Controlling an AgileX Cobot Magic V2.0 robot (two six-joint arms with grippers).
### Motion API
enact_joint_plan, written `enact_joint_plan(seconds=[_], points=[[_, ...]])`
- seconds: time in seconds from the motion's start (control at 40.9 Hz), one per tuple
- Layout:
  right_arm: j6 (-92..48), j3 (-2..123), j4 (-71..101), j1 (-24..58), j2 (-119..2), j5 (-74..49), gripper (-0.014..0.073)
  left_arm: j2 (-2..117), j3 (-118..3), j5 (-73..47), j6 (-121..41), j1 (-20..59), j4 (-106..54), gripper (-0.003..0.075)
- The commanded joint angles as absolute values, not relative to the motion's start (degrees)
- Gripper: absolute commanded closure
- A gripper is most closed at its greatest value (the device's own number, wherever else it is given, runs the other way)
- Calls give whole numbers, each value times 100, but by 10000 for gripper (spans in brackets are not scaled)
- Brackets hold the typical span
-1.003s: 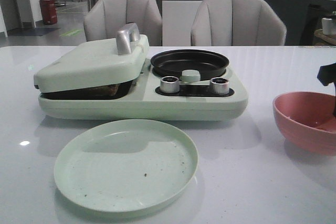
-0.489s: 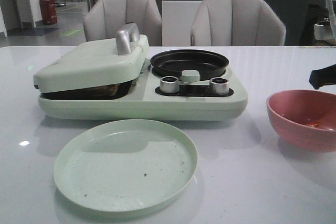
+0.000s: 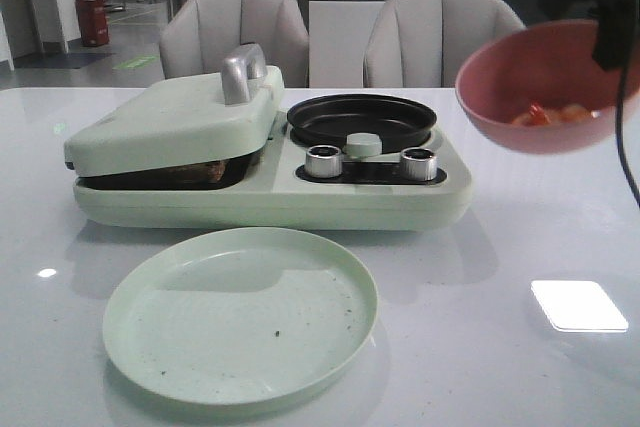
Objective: Make breakfast with bread and shrimp
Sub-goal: 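Grasp the pink bowl rim with the right gripper and lift it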
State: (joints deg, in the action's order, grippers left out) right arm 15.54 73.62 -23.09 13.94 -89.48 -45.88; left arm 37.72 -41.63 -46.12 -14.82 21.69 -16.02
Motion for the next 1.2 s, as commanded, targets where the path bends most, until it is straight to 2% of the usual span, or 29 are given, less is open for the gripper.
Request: enact_joint_plan(seconds=[0.0, 0.416, 0.832, 1.174], points=[[2141, 8172, -3525, 1816, -8775, -4616, 573, 3769, -4324, -4238, -1422, 2215, -1697, 619], [3517, 9993, -6943, 3042, -10053, -5039, 573, 3769, -4324, -4238, -1422, 2215, -1697, 619], [4282, 10455, -10381, 3583, -11714, -6149, 573, 3769, -4324, -4238, -1422, 2215, -1697, 619], [4128, 11384, -10381, 3617, -12067, -6514, 573, 3769, -4324, -4238, -1422, 2215, -1697, 619]])
